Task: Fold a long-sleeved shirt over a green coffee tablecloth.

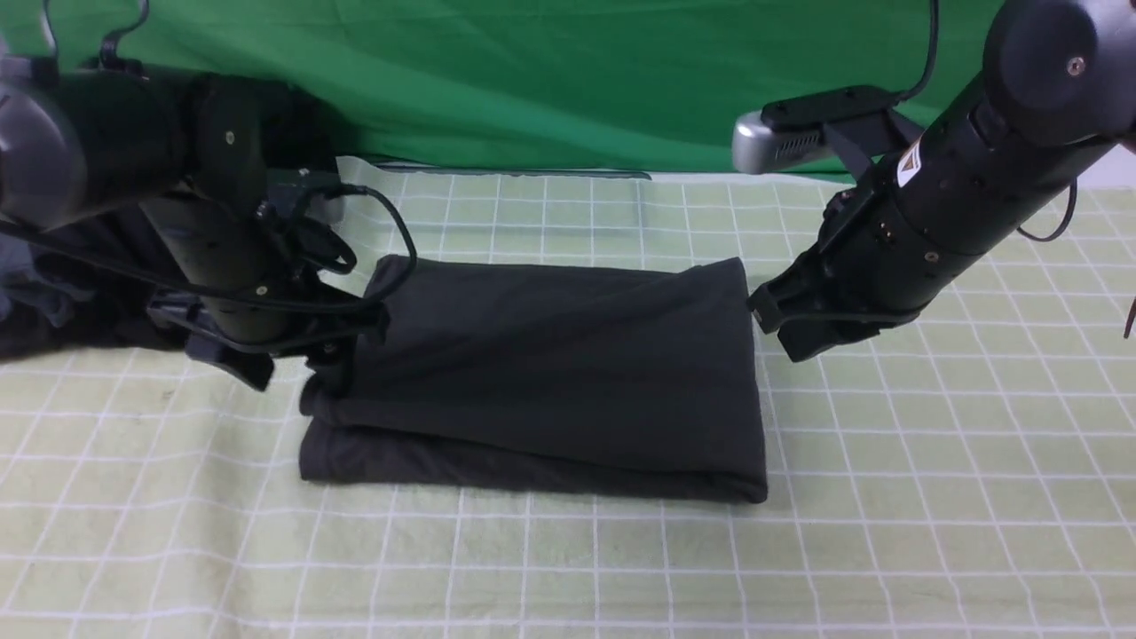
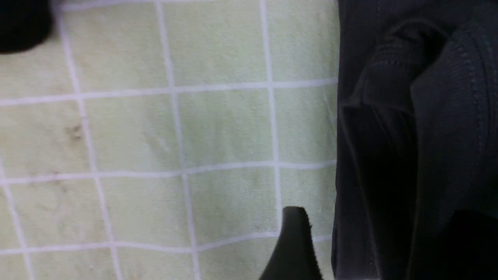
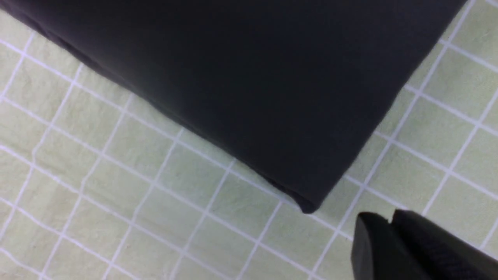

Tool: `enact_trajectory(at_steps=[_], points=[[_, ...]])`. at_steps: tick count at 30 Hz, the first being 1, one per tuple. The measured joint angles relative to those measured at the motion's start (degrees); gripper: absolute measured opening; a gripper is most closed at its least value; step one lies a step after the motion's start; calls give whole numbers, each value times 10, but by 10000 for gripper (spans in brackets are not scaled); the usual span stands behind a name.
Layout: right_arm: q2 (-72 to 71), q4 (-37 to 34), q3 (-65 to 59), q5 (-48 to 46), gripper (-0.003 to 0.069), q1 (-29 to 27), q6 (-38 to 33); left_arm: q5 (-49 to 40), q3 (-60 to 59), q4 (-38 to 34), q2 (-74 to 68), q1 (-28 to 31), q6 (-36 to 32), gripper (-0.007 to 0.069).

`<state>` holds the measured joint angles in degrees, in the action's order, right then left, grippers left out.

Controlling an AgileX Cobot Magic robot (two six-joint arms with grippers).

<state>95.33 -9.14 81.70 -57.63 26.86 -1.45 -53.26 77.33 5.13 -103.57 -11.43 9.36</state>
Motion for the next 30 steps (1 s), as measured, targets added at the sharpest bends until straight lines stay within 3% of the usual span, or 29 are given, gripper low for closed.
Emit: enact_trajectory(at_steps=[6, 12, 15, 19, 24, 30], points=[[0, -1, 0, 14, 50, 0, -3, 8, 8, 0, 39, 0, 11, 451], [0, -2, 0, 23, 50, 0, -8, -3, 11, -47, 48, 0, 7, 375], [2, -7, 0, 24, 50, 1, -10, 5, 11, -59, 47, 0, 9, 258], [18, -31, 0, 38, 43, 13, -18, 47, 11, -151, 45, -1, -45, 50], [79, -45, 0, 68, 6, 41, -26, 60, 11, -194, 12, -6, -83, -2], [154, -44, 0, 63, -1, 51, -26, 73, -46, -151, -34, -6, -73, -6]])
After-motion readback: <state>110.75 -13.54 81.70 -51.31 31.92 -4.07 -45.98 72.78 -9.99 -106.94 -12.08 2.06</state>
